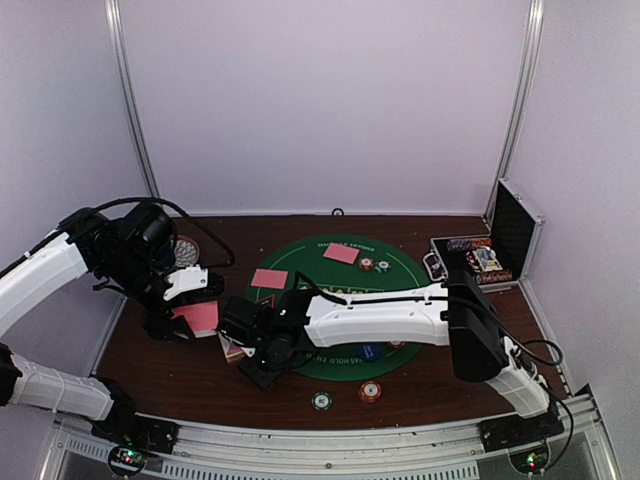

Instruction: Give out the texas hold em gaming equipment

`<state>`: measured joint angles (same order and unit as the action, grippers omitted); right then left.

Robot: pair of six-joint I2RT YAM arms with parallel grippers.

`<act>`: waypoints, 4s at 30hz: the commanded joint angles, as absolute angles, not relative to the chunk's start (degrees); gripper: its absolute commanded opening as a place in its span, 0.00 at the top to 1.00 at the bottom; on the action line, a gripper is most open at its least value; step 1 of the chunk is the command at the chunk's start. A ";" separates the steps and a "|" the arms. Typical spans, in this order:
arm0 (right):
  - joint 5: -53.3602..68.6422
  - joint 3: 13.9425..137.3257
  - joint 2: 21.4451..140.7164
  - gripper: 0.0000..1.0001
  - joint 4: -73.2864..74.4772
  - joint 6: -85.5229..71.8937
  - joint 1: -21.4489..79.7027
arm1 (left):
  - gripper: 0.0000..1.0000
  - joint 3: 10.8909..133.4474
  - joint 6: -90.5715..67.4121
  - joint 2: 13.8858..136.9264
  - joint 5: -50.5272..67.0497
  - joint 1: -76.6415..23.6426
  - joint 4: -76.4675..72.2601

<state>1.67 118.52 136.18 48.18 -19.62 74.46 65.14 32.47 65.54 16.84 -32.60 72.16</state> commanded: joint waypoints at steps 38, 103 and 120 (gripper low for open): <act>-1.51 105.69 121.64 0.89 39.12 -19.50 74.27 | 1.00 67.37 32.52 64.88 18.17 -32.22 72.48; -2.29 137.77 146.86 0.52 52.69 -21.62 37.91 | 1.00 68.39 32.23 66.50 18.93 -32.20 71.83; -4.84 114.04 120.04 0.23 47.55 -21.39 50.12 | 1.00 69.26 30.96 66.56 18.01 -32.19 72.21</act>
<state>-5.21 124.20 126.80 51.35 -20.86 45.30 67.31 31.77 66.94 17.74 -32.56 72.97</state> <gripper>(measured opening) 0.745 0.675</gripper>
